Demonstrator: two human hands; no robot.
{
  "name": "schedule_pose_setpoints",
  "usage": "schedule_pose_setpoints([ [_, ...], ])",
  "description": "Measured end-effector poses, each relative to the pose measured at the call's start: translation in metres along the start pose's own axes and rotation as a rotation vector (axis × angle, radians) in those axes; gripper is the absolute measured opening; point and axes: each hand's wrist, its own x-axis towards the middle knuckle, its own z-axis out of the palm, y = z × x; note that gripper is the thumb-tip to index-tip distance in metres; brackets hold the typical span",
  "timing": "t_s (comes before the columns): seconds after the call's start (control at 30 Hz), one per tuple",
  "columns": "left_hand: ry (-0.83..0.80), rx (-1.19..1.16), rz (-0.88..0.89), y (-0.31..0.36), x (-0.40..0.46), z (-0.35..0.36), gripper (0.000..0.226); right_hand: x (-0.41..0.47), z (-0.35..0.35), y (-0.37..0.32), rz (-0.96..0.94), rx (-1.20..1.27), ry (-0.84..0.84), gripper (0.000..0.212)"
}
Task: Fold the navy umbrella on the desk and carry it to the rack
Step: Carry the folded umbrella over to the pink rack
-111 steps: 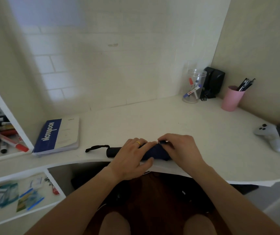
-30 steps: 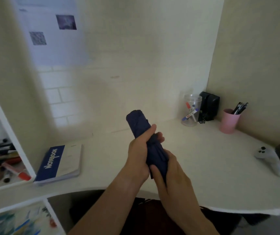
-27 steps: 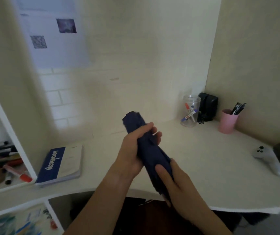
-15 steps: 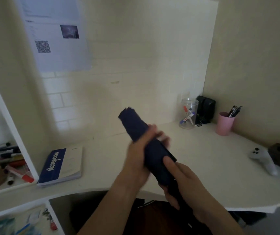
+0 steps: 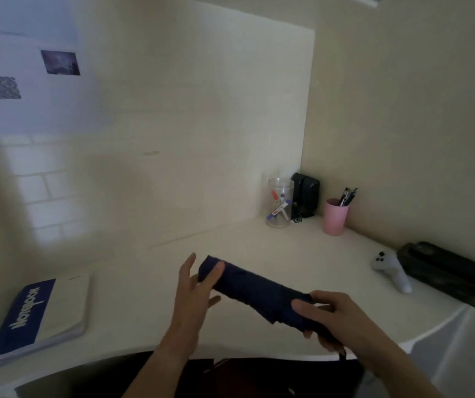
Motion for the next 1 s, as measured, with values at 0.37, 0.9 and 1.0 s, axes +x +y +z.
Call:
schedule_pose_setpoints([
  [0.37, 0.126, 0.731, 0.12, -0.071, 0.002, -0.011, 0.037, 0.042, 0.017, 0.088, 0.057, -0.033, 0.417, 0.037],
  [0.9, -0.941, 0.722, 0.54, -0.171, -0.122, 0.412, 0.045, -0.214, -0.305, 0.268, 0.256, 0.201, 1.245, 0.044],
  [1.0, -1.183, 0.784, 0.493, -0.249, -0.134, 0.509, 0.054, -0.225, -0.364, 0.351, 0.413, 0.196, 1.353, 0.048],
])
